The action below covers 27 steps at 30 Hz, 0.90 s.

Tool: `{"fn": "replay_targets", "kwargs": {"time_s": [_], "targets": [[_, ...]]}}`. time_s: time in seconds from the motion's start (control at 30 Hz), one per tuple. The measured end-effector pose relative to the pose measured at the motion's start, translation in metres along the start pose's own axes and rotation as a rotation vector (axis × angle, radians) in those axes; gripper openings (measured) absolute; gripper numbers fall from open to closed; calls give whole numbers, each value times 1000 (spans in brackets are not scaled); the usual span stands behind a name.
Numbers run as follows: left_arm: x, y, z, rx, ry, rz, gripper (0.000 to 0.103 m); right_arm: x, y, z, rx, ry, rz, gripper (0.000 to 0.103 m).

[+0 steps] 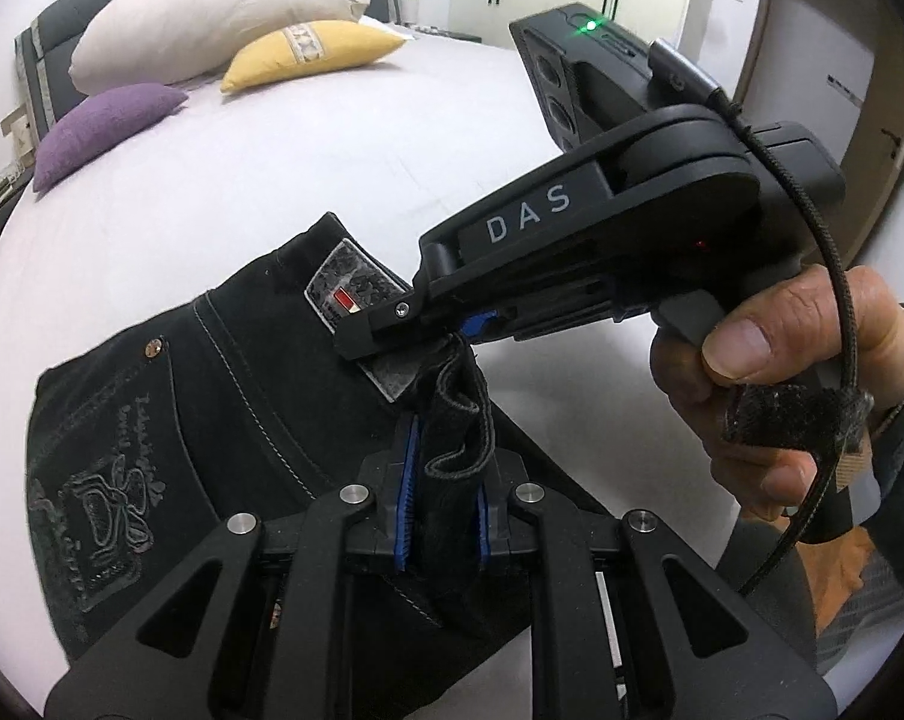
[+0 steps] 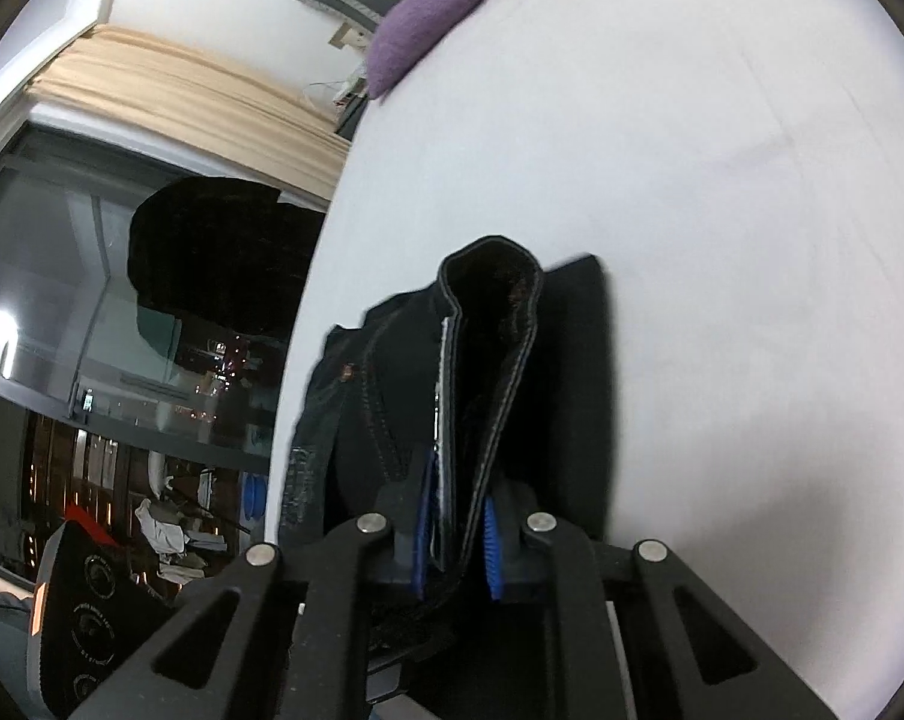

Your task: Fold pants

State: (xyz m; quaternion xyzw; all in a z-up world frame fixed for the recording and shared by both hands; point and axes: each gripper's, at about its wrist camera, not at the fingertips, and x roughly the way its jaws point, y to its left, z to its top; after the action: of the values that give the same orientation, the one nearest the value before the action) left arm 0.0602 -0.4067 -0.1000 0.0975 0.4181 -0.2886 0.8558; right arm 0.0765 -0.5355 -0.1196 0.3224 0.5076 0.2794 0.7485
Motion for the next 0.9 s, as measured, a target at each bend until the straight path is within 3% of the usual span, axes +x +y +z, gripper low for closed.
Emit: {"fn": "replay_targets", "kwargs": {"time_s": [0.07, 0.13, 0.2, 0.23, 0.3, 0.33, 0.37, 0.43, 0.5, 0.6, 0.7, 0.73, 0.77, 0.8, 0.83, 0.9], "targets": [[14, 0, -7, -3, 55, -19, 22, 6, -14, -4, 19, 9, 0, 16], [17, -1, -11, -3, 59, -32, 27, 12, -27, -5, 54, 9, 24, 17], [7, 2, -14, -27, 55, -82, 45, 6, -33, -6, 85, -8, 75, 20], [-1, 4, -15, -45, 57, -105, 61, 0, -31, -6, 85, -22, 67, 27], [-27, 14, -22, -99, 38, -148, 66, -14, -26, -5, 70, -53, 18, 40], [-40, 20, -25, -114, 30, -168, 66, -23, -25, -5, 72, -74, -17, 56], [-53, 27, -28, -131, 15, -182, 66, -34, -22, -6, 72, -102, -50, 61], [-80, 52, -36, -196, -42, -168, 67, -52, -12, -8, 46, -136, -36, 61], [-89, 73, -40, -237, -79, -142, 67, -57, 14, -12, -14, -152, 40, 61], [-84, 102, -53, -289, -84, -89, 67, -41, 48, -22, -109, -107, 118, 61], [-64, 110, -68, -288, -39, -77, 67, -7, 42, -36, -98, -12, 54, 61], [-48, 117, -76, -301, 14, -83, 66, 3, 31, -40, -67, 17, 19, 56], [-41, 119, -83, -318, 27, -93, 66, 9, 20, -45, -43, 25, -1, 38], [-39, 119, -87, -310, 12, -98, 66, 6, 13, -49, -29, -1, 1, 29], [-42, 117, -88, -293, 5, -98, 66, 1, 7, -50, -4, -15, 15, 23], [-50, 121, -81, -307, -3, -125, 66, -10, 6, -53, 14, -37, 14, 23]]}}
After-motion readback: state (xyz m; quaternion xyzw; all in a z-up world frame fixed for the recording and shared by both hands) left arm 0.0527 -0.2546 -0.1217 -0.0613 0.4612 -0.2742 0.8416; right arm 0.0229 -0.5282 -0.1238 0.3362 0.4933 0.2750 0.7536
